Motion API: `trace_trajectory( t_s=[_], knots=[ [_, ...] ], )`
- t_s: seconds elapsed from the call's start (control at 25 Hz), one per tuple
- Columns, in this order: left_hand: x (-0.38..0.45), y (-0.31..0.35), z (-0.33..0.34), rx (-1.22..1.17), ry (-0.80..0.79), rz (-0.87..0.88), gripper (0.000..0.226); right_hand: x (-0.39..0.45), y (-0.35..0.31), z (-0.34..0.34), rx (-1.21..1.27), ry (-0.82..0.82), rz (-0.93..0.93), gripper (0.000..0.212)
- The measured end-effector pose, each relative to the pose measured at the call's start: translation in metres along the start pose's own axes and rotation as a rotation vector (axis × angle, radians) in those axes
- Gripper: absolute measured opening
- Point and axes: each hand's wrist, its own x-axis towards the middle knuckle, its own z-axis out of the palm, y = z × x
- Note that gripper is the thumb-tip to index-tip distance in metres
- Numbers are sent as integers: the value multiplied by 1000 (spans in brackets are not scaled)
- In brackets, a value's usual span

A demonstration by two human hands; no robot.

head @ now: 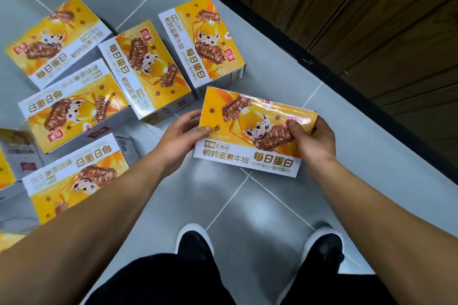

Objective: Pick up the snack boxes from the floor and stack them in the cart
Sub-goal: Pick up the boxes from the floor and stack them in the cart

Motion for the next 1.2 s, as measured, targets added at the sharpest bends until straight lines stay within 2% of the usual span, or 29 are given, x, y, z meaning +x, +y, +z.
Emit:
trace_trajectory(
  t_s=[0.08, 0.2, 0.28, 0.56, 0.64, 0.84, 0.92, 1.08, 1.2],
  knots=[
    [-46, 29, 2, -81, 25, -53, 49, -33, -32, -21, 38, -53, -29, 37],
    [-113, 74, 0, -74, 10, -146, 85, -87, -81, -55, 80, -166, -55, 49],
    [-163, 116, 0, -63, 17, -179, 95, -126, -117, -85, 106, -235, -44, 53],
    [-326, 273, 29, -18, 45, -237, 78, -254, -244, -198, 64, -397, -55, 56],
    [-362, 312, 42, 51, 28, -217, 83, -285, -273, -231, 54, -410, -64, 58],
    [-423, 377, 65, 283, -47, -120, 77, -339, -319, -300, -17, -409, -98, 58],
    [-440, 398, 68, 385, -89, -66, 82, -355, -337, -321, -128, -414, -151, 68],
    [-463, 435, 74, 530, -222, 18, 84, -378, -361, -358, -396, -541, -151, 107],
    [-468, 455, 81, 578, -322, 16, 84, -396, -366, -378, -593, -576, -187, 109]
  ],
)
